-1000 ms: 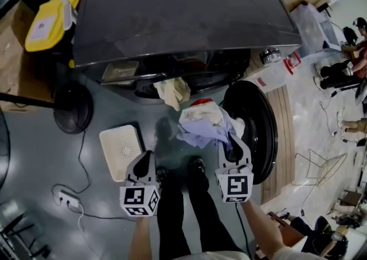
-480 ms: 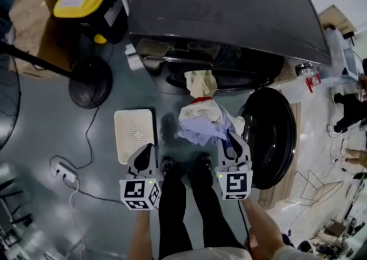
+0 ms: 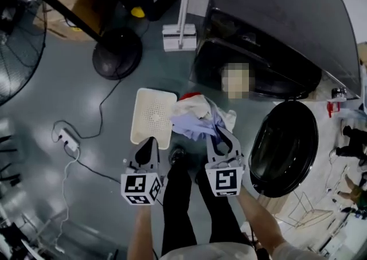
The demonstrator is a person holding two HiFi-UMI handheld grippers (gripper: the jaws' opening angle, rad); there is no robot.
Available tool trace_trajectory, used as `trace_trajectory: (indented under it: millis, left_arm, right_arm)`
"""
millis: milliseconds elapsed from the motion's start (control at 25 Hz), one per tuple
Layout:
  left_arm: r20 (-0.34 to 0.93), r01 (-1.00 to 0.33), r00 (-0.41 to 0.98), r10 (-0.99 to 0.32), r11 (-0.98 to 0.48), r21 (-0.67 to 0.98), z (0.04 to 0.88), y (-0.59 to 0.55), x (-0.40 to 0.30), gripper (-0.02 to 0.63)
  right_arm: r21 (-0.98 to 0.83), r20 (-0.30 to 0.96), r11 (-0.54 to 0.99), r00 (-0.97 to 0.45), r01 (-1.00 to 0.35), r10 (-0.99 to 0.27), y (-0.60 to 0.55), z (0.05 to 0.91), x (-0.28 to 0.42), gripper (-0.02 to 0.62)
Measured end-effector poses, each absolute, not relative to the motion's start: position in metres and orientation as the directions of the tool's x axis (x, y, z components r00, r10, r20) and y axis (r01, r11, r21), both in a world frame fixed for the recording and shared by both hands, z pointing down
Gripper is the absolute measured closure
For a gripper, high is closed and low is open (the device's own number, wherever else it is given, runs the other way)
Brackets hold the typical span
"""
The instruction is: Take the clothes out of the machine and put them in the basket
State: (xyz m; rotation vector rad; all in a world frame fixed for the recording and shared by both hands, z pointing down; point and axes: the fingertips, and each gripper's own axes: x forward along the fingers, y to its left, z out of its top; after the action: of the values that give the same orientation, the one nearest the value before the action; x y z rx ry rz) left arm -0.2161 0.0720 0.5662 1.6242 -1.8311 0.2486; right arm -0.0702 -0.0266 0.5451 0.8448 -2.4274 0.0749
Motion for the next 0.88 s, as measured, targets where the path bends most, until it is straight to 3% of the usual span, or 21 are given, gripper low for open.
trace_trajectory:
  millis: [520,880]
  left_arm:
    - [0.607,-0.889,-0.163,-0.778,0.383,0.252,0.589,0.150,-0.271,0.588]
    - [0.637,-0.858,-0.205,-0.743,0.450,0.249,0.620,0.189,-0.279,0.588]
  right_arm:
    - [0.097,0.542,0.929,-0.765,-0.356,-0.349,0.047,0.611,-0.188,0.512]
    - [0.107,0.631,0.964,-0.733,-0.243,-0.255,0.076,0.703,-0.238,0.512]
